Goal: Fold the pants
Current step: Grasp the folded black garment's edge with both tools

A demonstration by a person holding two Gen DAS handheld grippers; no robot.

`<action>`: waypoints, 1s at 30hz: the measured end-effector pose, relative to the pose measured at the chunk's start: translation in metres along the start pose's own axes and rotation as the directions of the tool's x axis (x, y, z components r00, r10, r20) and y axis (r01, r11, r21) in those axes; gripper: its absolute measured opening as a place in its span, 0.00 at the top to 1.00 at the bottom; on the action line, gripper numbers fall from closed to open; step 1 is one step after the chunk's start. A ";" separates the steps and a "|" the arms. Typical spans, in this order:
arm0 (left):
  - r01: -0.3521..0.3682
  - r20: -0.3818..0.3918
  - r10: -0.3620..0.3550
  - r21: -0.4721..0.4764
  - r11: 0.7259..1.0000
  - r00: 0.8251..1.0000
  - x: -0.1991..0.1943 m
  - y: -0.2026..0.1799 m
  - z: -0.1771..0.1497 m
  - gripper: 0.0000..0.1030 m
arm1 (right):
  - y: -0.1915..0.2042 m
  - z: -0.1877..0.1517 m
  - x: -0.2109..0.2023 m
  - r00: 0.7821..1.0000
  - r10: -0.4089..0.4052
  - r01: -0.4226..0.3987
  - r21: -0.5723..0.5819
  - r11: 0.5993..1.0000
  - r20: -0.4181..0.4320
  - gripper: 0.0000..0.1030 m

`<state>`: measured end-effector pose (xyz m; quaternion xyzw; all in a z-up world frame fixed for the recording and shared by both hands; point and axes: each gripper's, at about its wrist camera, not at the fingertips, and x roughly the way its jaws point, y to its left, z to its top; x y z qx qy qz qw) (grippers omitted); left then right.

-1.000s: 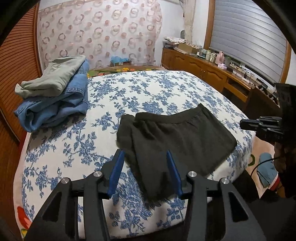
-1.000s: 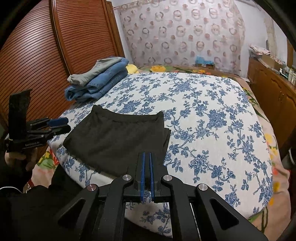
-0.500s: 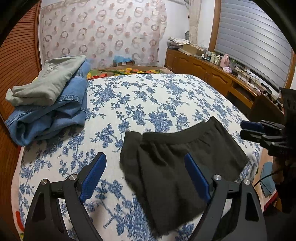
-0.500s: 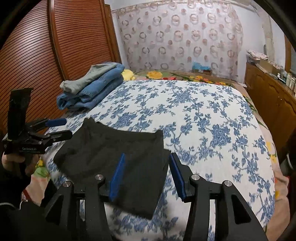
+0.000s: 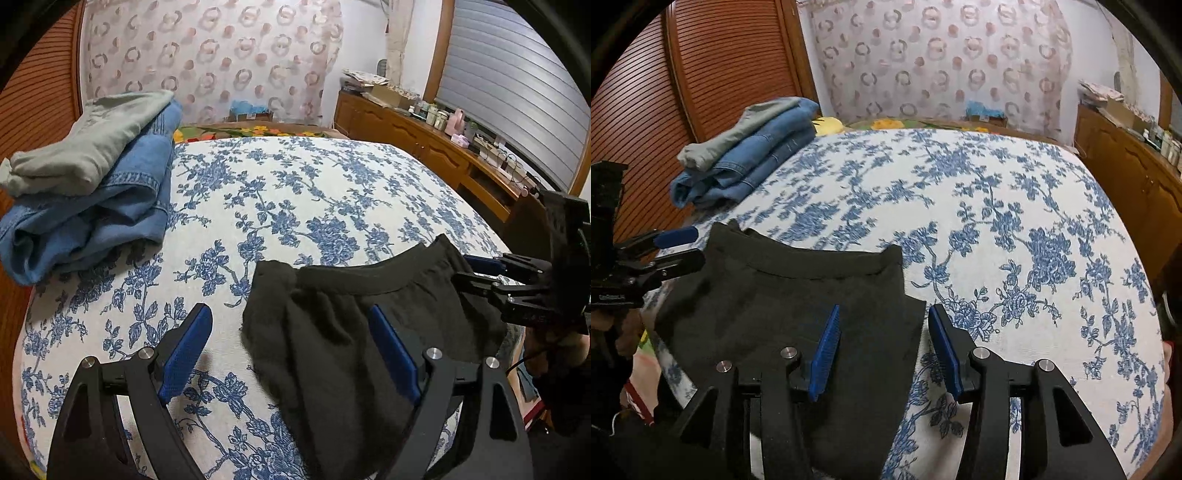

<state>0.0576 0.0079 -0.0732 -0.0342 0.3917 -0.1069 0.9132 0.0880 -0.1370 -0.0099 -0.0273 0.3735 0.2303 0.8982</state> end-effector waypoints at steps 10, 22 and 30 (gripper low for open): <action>0.013 0.003 -0.013 -0.048 0.999 1.000 0.007 0.014 0.008 0.16 | 0.004 0.000 0.009 1.000 -0.007 0.007 -0.017 1.000 -0.006 0.51; 0.069 -0.048 -0.072 -0.054 0.996 0.996 0.024 0.014 0.008 0.43 | 0.004 -0.001 0.009 1.000 -0.008 0.008 -0.026 1.000 0.000 0.51; 0.077 -0.062 -0.081 -0.058 0.995 0.995 0.028 0.014 0.006 0.48 | 0.005 0.000 0.010 1.000 -0.005 0.005 -0.035 0.999 -0.005 0.57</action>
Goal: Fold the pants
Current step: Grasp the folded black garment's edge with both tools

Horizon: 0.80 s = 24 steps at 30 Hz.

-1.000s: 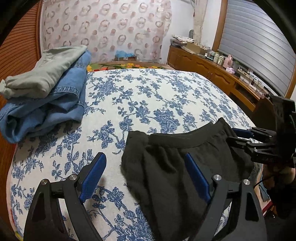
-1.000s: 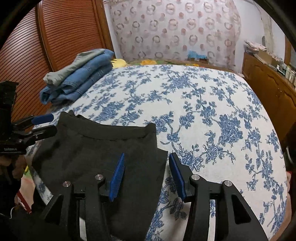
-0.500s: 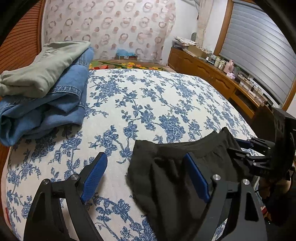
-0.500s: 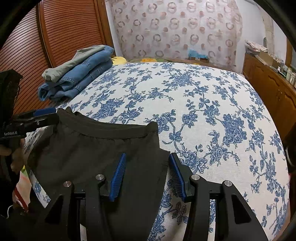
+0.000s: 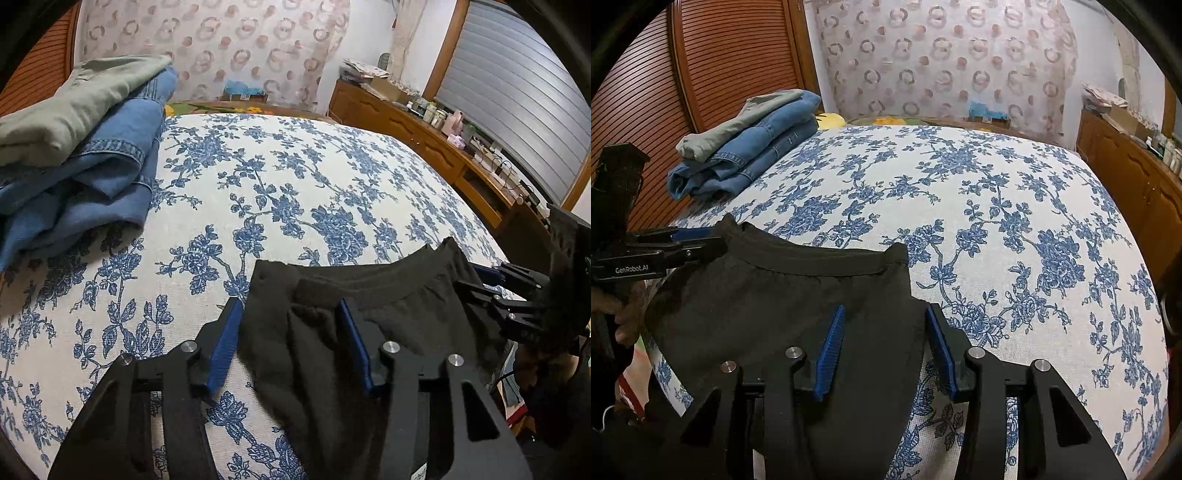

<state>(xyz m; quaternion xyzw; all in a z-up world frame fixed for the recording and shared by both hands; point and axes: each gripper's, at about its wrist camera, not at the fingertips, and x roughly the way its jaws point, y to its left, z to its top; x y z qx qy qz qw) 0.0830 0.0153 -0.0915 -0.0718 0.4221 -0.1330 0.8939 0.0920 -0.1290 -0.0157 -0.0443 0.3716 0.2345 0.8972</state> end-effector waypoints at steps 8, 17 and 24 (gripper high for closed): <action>0.047 0.000 -0.047 0.001 0.999 0.999 0.002 -0.002 -0.001 0.72 | 0.003 0.001 0.001 0.999 0.035 -0.035 -0.023 0.999 -0.009 0.79; 0.031 0.087 -0.035 0.045 0.998 0.996 -0.028 -0.021 -0.001 0.85 | 0.004 -0.002 -0.015 0.997 0.059 -0.058 -0.019 0.998 0.050 0.88; 0.041 0.182 -0.054 0.071 0.997 0.982 -0.060 -0.037 0.004 0.88 | 0.010 -0.002 -0.043 0.990 0.045 -0.040 -0.047 0.998 0.131 0.88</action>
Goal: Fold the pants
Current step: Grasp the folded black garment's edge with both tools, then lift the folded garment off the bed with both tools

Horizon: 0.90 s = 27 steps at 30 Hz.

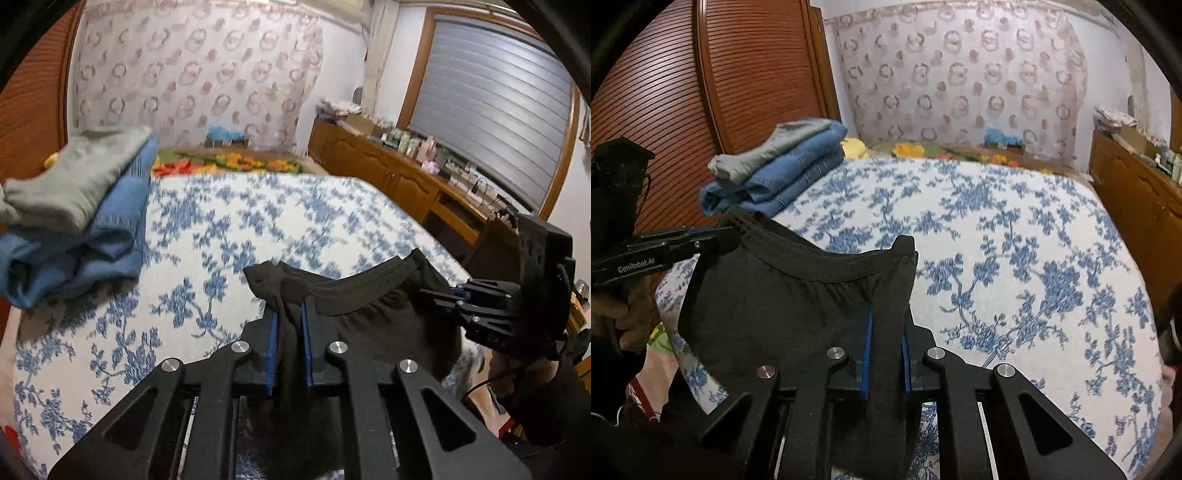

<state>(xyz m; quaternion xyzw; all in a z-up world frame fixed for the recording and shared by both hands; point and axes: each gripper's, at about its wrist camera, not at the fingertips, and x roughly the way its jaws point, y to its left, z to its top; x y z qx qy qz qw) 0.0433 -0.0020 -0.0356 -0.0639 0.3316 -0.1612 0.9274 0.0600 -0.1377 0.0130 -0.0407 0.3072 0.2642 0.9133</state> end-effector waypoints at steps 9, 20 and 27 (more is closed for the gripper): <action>-0.007 0.062 0.004 0.038 0.999 0.998 -0.017 -0.015 0.014 0.88 | 0.004 0.004 -0.026 0.996 -0.030 0.032 -0.023 0.999 0.080 0.88; -0.005 0.071 0.000 0.059 0.998 0.997 -0.017 -0.020 0.017 0.88 | 0.001 0.006 -0.032 0.995 -0.031 0.032 -0.018 0.999 0.094 0.88; -0.019 0.080 0.014 0.066 0.998 0.997 -0.014 -0.018 0.027 0.89 | -0.001 0.023 -0.029 0.994 -0.022 0.027 -0.044 0.999 0.105 0.88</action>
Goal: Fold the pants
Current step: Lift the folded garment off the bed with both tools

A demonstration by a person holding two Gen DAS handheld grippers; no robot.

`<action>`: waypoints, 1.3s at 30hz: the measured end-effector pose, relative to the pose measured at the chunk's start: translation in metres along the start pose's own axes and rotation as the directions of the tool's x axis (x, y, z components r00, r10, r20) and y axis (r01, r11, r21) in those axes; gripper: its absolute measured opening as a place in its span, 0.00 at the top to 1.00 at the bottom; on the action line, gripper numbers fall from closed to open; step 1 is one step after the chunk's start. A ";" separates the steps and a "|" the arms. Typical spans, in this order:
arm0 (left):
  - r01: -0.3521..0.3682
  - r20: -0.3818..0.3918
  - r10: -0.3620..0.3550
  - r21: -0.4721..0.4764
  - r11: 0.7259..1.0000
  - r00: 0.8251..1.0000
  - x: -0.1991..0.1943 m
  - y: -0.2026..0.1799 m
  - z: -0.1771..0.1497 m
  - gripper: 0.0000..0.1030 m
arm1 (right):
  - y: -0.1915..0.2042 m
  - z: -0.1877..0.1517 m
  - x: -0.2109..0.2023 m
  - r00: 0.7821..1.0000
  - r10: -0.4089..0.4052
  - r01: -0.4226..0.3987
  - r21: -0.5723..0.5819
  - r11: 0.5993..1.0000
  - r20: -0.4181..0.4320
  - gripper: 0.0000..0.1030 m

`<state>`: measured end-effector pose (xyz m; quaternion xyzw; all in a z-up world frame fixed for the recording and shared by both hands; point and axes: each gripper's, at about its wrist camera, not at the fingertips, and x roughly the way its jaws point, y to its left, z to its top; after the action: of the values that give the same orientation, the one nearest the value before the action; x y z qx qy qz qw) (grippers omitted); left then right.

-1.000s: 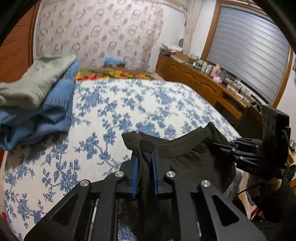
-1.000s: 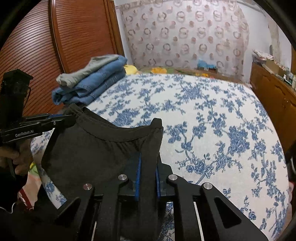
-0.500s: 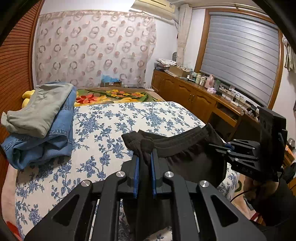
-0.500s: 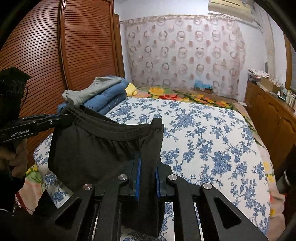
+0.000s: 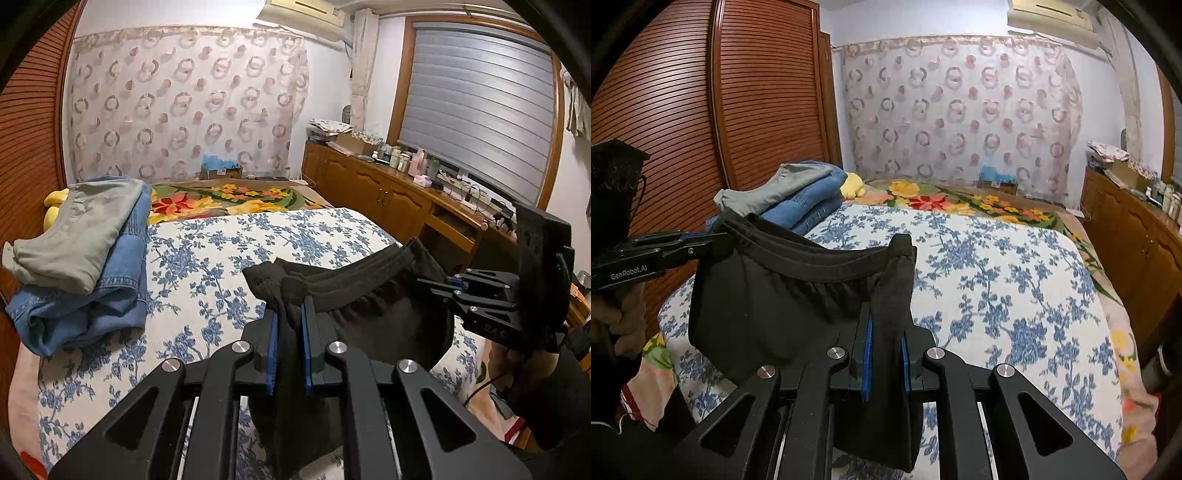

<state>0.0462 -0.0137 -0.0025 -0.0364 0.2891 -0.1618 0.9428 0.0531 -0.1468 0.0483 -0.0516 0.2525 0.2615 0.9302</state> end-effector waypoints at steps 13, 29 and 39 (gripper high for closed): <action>-0.025 0.026 0.025 -0.002 1.000 0.999 0.008 0.018 0.023 0.89 | -0.013 0.036 0.030 1.000 0.021 -0.021 -0.041 0.999 0.015 0.88; -0.082 0.084 0.083 -0.020 0.996 0.993 0.003 0.055 0.052 0.89 | -0.011 0.085 0.069 0.996 0.066 -0.055 -0.159 0.986 0.062 0.88; -0.117 0.122 0.121 -0.043 0.992 0.985 -0.009 0.079 0.067 0.89 | -0.010 0.110 0.093 0.991 0.106 -0.085 -0.220 0.972 0.084 0.88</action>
<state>0.0987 0.0624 0.0448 -0.0461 0.2342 -0.0975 0.9662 0.1754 -0.0870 0.0974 -0.1277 0.1802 0.3341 0.9163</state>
